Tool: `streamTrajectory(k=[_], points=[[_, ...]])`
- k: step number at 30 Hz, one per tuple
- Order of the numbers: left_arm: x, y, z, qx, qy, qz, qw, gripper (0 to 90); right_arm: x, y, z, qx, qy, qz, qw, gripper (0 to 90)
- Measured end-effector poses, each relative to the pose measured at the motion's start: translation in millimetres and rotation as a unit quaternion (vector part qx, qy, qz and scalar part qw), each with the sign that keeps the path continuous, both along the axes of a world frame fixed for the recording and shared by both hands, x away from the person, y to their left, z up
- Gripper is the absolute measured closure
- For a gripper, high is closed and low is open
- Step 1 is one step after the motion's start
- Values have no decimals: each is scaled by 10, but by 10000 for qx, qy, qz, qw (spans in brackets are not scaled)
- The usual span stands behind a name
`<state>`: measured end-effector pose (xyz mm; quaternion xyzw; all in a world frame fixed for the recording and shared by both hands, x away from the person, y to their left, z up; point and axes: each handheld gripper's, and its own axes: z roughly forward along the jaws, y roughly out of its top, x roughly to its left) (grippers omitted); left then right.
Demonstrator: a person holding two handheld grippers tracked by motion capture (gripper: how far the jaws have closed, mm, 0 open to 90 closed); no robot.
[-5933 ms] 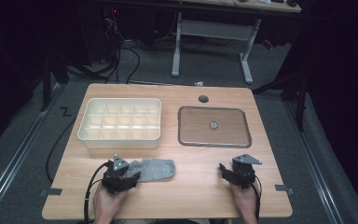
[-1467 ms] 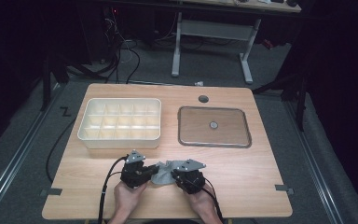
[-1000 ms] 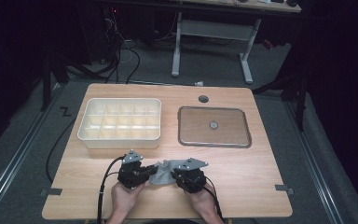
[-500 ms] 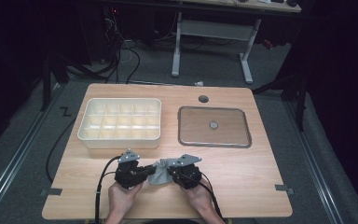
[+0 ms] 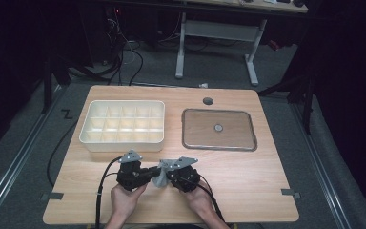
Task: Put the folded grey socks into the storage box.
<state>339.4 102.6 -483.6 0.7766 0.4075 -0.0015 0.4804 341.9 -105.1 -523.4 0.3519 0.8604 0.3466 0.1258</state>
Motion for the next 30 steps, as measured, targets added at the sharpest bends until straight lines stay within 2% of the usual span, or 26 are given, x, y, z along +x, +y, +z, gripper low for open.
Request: streamTrajectory(k=[4, 7, 12, 17, 20, 21, 23, 25, 28, 29, 30], points=[[68, -73, 24, -72, -2, -86, 9999, 848, 30, 30, -3, 17, 38, 42, 10000, 850], [124, -132, 19, -48, 8, -106, 9999, 849, 64, 65, 6, -23, 73, 78, 9999, 852], [201, -167, -14, -50, 87, -41, 9999, 849, 95, 73, 8, 17, 136, 80, 9999, 849], [230, -155, -27, 33, 110, 40, 9999, 849, 92, 53, 22, 48, 97, -9, 9999, 815], [234, -134, -20, 66, 116, 113, 9998, 850, 72, 11, 65, 133, 1, -75, 9999, 806], [234, -126, -16, 91, 122, 145, 9998, 850, 51, -46, 121, 200, -108, -154, 9996, 799], [234, -124, -16, 106, 125, 159, 9997, 850, 43, -71, 140, 206, -138, -195, 9995, 796], [234, -125, -16, 117, 131, 173, 9997, 850, 24, -191, 195, 246, -253, -370, 9987, 788], [237, -133, -20, 128, 143, 194, 9996, 850, 24, -272, 200, 230, -269, -501, 9981, 766], [236, -138, -20, 130, 147, 197, 9996, 850, 24, -355, 189, 186, -254, -672, 9972, 735], [236, -138, -20, 130, 147, 197, 9996, 850, 24, -355, 189, 186, -254, -672, 9972, 735]])
